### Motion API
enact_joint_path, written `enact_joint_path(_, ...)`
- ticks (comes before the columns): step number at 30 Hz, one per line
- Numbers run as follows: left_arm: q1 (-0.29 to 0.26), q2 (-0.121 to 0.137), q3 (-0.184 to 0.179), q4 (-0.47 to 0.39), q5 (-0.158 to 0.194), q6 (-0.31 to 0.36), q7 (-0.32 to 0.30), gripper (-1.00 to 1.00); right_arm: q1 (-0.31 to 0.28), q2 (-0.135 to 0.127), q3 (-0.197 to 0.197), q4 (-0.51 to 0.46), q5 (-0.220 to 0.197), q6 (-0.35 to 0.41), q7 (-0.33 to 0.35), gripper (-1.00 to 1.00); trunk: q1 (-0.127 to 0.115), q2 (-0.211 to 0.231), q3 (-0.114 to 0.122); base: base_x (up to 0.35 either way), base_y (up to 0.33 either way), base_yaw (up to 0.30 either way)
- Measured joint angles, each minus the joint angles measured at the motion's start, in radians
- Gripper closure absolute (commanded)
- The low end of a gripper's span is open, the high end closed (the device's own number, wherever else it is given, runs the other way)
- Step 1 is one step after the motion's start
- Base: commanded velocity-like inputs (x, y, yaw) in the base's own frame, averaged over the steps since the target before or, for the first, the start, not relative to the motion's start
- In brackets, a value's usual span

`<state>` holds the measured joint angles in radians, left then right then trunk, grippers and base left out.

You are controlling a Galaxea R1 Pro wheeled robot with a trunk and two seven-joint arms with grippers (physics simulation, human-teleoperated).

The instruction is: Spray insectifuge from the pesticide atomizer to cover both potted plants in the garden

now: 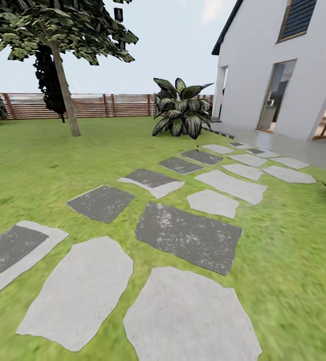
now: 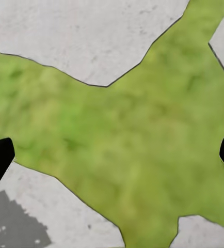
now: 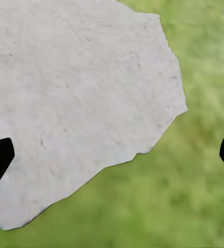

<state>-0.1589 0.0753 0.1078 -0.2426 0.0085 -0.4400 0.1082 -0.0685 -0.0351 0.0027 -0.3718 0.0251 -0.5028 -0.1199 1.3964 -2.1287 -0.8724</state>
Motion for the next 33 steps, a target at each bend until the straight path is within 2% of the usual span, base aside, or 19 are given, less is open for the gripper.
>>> enact_joint_path(3,0.000,0.000,0.000,-0.001,0.000,0.000,0.000,-1.00,0.000,0.004,-0.001,0.016,-0.002,-0.105,-0.002,-1.00,0.000,0.000,0.000,0.333,0.080,0.000)
enact_joint_path(7,0.000,0.000,0.000,-0.001,0.000,0.000,0.000,-1.00,0.000,0.004,-0.002,0.040,-0.002,-0.149,-0.002,-1.00,0.000,0.000,0.000,0.333,0.080,0.000)
enact_joint_path(13,0.000,0.000,0.000,-0.001,0.000,0.000,0.000,-1.00,0.000,0.005,0.001,0.060,0.000,-0.158,0.001,-1.00,0.000,0.000,0.000,0.333,0.080,0.000)
enact_joint_path(20,0.000,0.000,0.000,-0.001,0.000,0.000,0.000,-1.00,0.000,0.013,0.001,0.141,0.000,-0.159,0.003,-1.00,0.000,0.000,0.000,0.334,0.050,0.000)
enact_joint_path(33,0.000,0.000,0.000,-0.001,-0.001,0.000,0.000,-1.00,0.000,0.020,0.001,0.156,0.001,-0.159,0.003,-1.00,0.000,0.000,0.000,0.334,-0.034,0.000)
